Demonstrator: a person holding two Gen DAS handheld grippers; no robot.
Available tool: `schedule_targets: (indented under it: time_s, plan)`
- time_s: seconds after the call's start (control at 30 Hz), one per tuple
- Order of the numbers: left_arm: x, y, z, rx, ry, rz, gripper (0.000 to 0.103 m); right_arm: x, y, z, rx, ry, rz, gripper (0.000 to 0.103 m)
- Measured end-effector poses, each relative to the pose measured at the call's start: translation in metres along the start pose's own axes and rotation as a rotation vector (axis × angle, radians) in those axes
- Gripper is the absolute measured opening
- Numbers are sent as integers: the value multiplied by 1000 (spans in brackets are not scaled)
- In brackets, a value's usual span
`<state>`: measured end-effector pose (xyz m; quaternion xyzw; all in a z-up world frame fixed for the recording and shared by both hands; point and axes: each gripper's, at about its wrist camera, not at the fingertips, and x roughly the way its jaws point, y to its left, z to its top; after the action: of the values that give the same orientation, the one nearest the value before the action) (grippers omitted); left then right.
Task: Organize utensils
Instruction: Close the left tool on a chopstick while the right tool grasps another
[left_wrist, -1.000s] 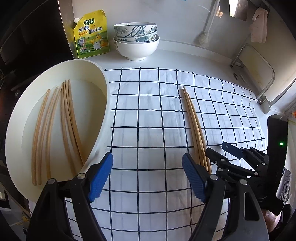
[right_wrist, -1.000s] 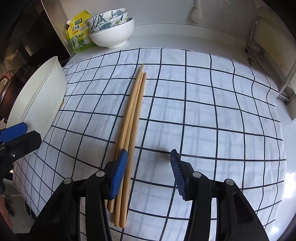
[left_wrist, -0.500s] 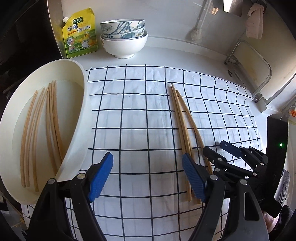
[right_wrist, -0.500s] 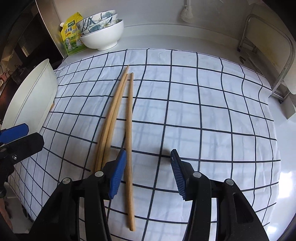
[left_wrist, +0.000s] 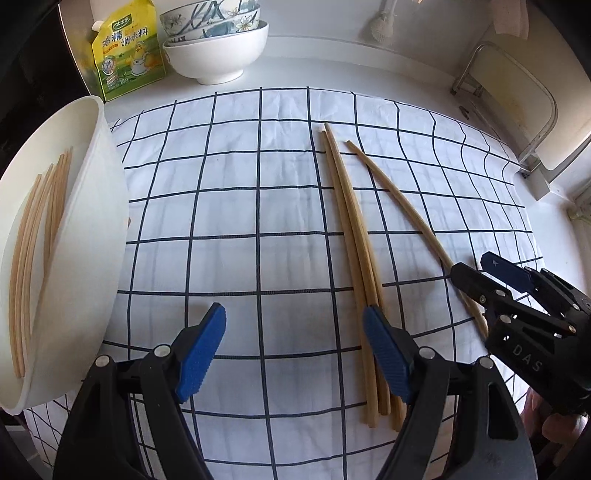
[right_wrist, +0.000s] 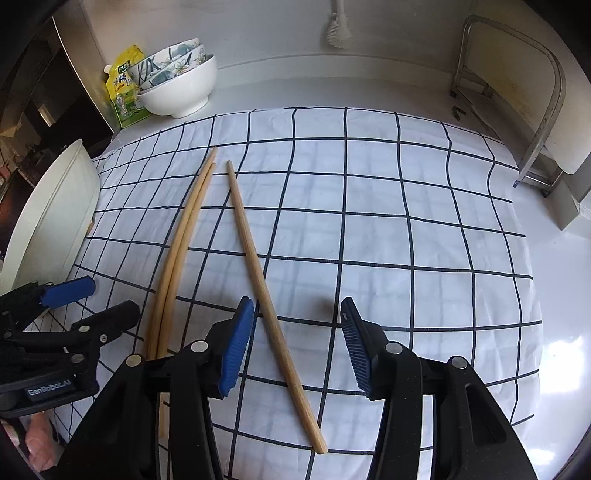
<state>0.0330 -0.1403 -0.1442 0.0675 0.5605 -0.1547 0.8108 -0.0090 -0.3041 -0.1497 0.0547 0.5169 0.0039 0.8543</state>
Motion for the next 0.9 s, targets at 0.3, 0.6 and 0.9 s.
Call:
schedule_targets:
  time_s: [0.3, 0.6, 0.9]
  plan:
    - [13, -9, 2, -16, -2, 30, 78, 3, 0, 2, -2, -6, -3, 47]
    - [18, -13, 1, -4, -7, 90, 80, 1, 1, 1, -2, -12, -9, 47]
    - [13, 0, -4, -32, -3, 99, 78, 5, 4, 2, -25, -10, -11, 47]
